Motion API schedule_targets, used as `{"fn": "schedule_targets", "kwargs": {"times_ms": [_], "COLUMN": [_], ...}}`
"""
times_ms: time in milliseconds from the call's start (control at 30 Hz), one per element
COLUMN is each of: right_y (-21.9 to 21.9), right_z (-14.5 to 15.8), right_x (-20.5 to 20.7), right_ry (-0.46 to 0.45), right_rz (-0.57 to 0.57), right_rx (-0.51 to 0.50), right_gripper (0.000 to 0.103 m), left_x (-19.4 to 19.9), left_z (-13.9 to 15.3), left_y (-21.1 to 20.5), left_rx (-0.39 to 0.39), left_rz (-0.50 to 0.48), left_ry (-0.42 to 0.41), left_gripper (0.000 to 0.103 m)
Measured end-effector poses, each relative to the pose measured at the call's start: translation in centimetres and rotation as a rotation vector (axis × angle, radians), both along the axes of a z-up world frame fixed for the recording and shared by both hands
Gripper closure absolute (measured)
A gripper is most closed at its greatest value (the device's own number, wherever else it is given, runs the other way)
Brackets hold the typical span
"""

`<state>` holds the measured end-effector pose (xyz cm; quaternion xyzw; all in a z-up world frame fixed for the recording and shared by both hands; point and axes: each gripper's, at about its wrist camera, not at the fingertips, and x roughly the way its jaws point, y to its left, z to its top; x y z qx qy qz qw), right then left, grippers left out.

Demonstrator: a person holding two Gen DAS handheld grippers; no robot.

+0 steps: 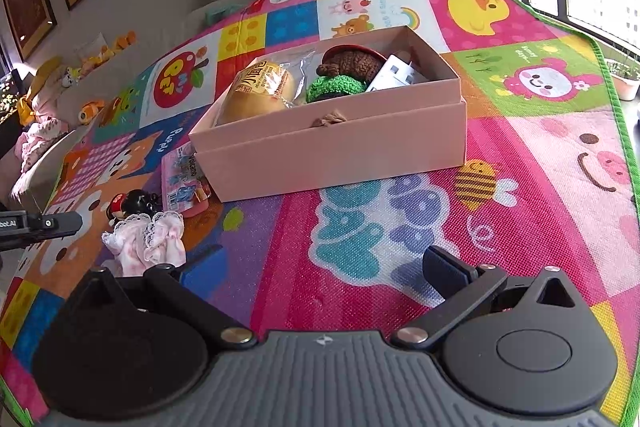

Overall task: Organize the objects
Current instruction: 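Grasp the pink Volcano toy package with the left gripper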

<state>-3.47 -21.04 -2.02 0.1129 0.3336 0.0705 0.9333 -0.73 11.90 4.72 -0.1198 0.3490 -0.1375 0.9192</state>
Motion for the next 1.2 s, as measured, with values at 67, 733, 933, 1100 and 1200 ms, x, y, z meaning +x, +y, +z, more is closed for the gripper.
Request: {"fn": "schedule_targets", "kwargs": {"times_ms": [67,733,933,1100,1200], "right_y": [0.1,0.6,2.6,3.3,3.1], "right_z": [0.0,0.0,-0.1,-0.1,-0.1], "right_x": [0.0,0.2,0.7,0.8,0.6], "right_ry": [0.001,0.017,0.057,0.067,0.06], "right_rz": [0.0,0.008,0.04,0.059,0.055], "right_rx": [-0.006,-0.036,-0.187,-0.239,-0.224], "right_gripper": [0.0,0.0,0.0,0.0,0.0], "left_x": [0.1,3.6,3.7,4.3,5.2], "left_z": [-0.2,-2.4,-2.4,-2.3,-1.8], "left_y": [-1.4,-6.2,-7.8,-8.3,-6.8], "left_rx": [-0.042,0.179,0.237,0.132,-0.098], "left_rz": [-0.064,0.007,-0.053,-0.053,0.016], "left_ry": [0.016,0.049,0.053,0.086,0.122], "left_gripper": [0.082,0.082,0.054,0.029,0.031]}}
